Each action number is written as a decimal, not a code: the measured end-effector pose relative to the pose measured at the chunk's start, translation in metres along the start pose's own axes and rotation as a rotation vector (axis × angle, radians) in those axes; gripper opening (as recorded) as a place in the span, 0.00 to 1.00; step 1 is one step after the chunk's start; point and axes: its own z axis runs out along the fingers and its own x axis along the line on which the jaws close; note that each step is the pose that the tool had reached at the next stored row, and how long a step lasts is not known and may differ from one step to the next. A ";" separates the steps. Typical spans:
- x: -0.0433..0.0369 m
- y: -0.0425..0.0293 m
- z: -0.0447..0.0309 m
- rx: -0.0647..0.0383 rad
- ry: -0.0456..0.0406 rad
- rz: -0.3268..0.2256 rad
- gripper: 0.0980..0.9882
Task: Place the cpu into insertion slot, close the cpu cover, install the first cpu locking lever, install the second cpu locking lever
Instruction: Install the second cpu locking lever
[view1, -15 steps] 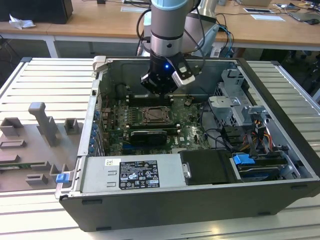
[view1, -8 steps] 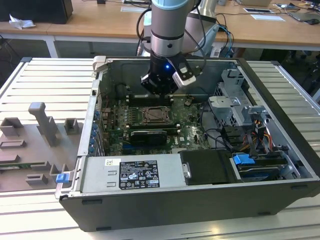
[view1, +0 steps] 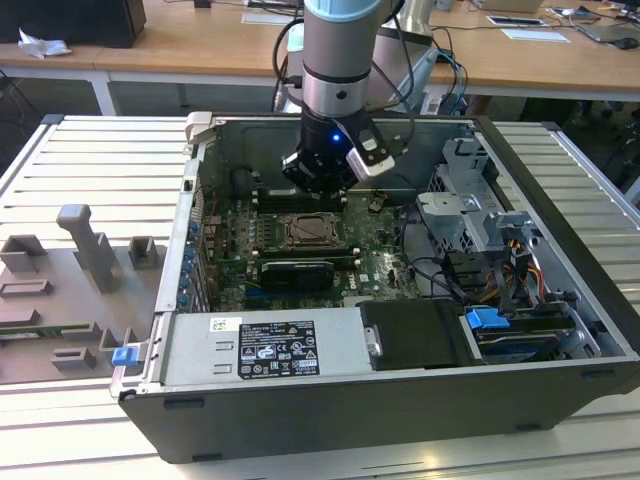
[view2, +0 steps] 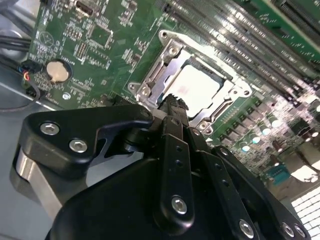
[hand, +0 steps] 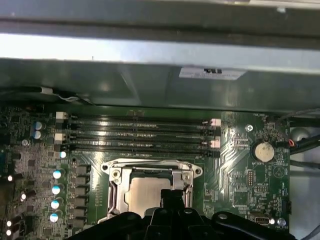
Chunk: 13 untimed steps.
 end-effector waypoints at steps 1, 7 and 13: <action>0.0001 -0.0032 -0.0002 0.000 0.0000 0.000 0.01; 0.0003 -0.0101 -0.0034 0.000 -0.0001 0.000 0.01; 0.0011 -0.0283 -0.0050 0.000 0.0013 0.000 0.01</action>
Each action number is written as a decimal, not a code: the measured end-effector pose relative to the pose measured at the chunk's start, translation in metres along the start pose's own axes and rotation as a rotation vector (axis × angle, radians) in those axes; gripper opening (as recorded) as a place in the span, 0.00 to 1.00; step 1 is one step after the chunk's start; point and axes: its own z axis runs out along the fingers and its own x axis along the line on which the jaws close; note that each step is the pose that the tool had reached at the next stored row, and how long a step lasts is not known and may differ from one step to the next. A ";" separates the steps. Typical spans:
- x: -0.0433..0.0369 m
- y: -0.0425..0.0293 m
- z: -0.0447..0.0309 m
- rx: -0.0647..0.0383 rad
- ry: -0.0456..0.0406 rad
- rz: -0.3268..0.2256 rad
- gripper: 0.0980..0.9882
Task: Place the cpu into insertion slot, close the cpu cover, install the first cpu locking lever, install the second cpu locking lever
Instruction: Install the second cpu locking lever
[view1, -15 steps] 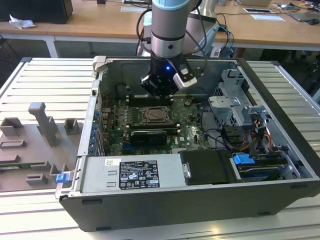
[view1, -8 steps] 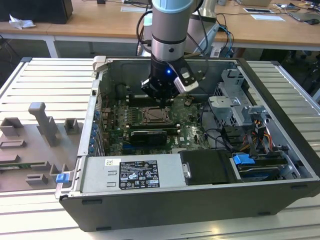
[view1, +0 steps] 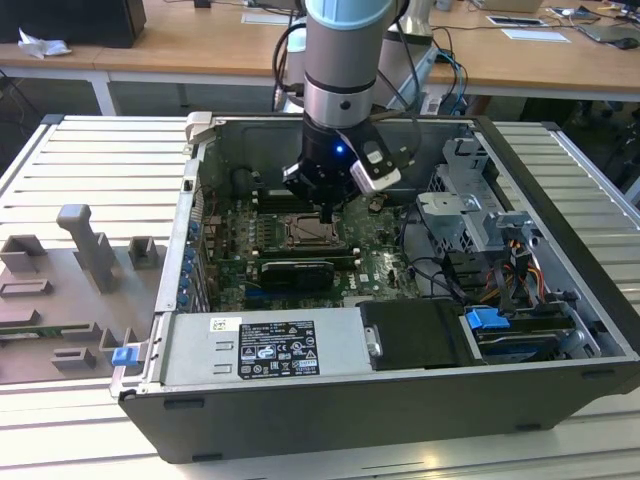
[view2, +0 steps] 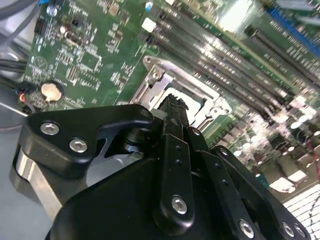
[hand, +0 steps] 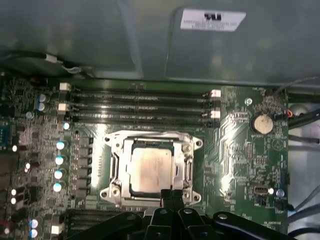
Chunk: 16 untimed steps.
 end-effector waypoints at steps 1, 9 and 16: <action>0.0000 -0.0010 0.0000 0.000 0.0037 0.000 0.01; 0.0005 -0.0112 -0.0006 0.000 0.0044 0.000 0.01; 0.0007 -0.0136 -0.0007 -0.003 0.0057 0.000 0.01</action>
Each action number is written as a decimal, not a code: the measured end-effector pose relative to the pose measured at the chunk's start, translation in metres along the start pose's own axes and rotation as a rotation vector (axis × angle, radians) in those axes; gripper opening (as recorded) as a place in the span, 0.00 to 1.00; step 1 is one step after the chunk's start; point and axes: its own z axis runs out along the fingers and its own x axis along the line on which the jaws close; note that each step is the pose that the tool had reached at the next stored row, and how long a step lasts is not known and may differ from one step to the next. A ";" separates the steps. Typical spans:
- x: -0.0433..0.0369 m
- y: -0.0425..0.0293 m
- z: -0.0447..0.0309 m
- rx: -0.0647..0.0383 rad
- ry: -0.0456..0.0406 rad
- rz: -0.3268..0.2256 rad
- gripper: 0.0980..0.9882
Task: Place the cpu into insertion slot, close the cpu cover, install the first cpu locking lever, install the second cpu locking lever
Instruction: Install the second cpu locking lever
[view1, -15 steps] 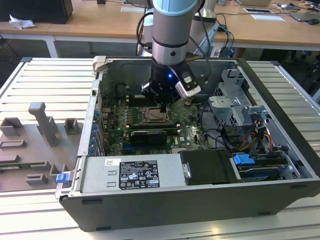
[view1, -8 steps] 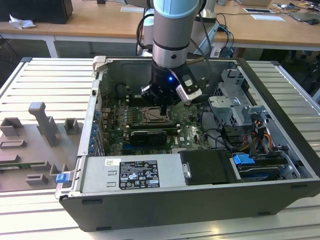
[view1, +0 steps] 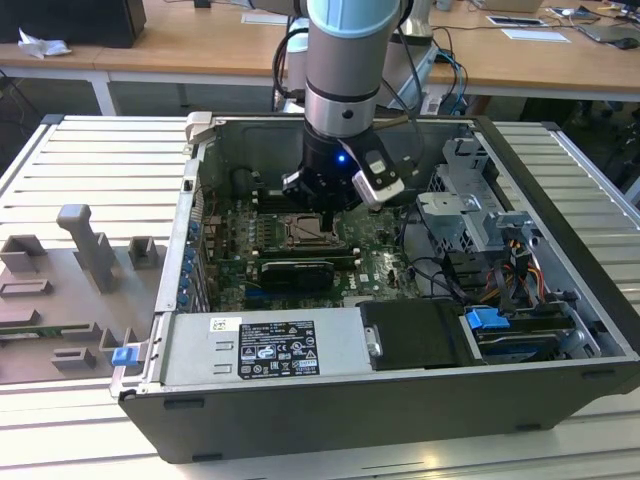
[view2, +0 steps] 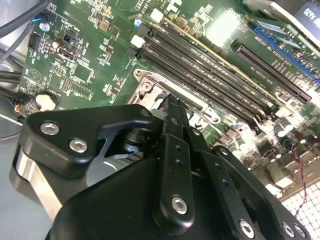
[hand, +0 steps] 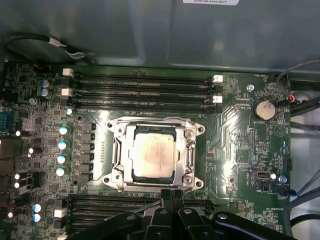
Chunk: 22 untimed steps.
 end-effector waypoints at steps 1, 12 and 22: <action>0.0002 -0.0009 0.0000 -0.001 0.0000 0.000 0.01; 0.0083 -0.0075 -0.0005 -0.004 -0.0002 0.000 0.01; 0.0177 -0.0095 -0.0004 -0.006 -0.0001 0.000 0.01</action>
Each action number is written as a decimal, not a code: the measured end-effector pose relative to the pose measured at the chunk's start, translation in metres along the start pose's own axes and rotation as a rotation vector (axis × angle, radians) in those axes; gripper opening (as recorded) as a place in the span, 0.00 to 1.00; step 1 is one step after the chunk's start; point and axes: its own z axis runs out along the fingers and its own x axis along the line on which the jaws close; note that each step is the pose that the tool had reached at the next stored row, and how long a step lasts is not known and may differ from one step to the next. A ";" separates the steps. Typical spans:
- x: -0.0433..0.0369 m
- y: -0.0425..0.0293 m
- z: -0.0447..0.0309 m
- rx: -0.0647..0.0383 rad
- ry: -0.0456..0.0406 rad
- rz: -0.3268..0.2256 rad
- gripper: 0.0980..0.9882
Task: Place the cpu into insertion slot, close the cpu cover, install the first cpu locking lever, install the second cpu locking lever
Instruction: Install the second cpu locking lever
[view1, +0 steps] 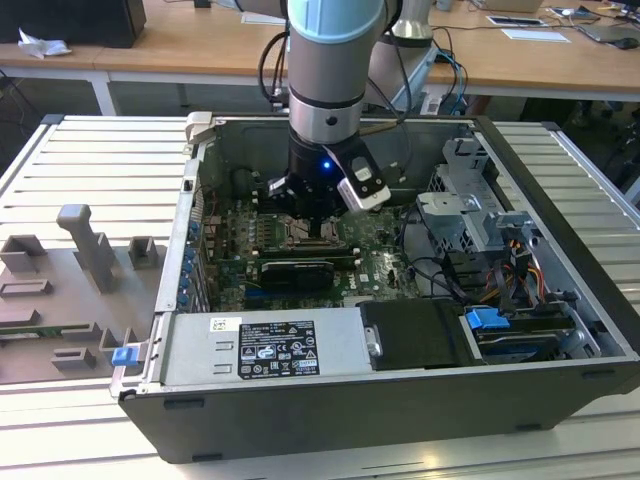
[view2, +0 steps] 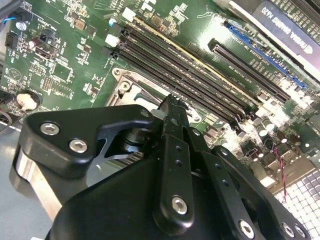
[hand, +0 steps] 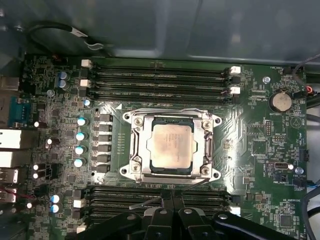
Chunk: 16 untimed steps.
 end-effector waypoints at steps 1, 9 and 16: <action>0.0006 -0.0008 0.0005 -0.005 -0.0003 0.000 0.01; 0.0117 -0.0040 0.0082 -0.034 -0.0015 0.000 0.01; 0.0242 -0.0048 0.0177 -0.042 -0.0012 -0.007 0.01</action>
